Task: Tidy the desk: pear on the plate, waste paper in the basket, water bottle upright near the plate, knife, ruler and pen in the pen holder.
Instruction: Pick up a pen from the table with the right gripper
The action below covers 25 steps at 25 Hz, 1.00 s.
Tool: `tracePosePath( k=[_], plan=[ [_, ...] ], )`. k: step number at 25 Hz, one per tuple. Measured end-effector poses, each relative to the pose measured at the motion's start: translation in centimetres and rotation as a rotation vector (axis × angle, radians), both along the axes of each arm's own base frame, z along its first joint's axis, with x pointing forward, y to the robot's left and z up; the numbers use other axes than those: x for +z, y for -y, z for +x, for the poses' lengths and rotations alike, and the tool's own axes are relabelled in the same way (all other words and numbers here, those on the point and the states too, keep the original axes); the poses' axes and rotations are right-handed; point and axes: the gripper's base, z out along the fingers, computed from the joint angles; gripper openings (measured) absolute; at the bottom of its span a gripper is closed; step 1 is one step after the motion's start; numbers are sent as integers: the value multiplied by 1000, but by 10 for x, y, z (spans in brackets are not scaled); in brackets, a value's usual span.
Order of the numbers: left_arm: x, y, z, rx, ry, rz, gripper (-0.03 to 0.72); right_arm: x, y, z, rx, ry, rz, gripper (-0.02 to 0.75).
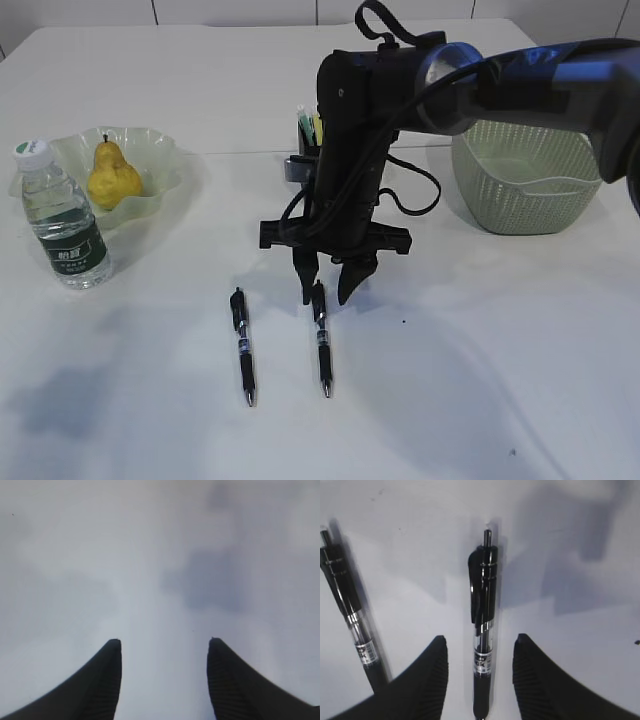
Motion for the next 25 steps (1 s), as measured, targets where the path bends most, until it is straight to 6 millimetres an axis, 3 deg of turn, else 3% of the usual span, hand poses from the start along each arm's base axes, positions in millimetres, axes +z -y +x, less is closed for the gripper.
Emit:
tracePosePath(
  k=[25],
  plan=[
    [0,-1,0,-4,-1,16,384,1,-2,6,-20,57,25,350]
  ],
)
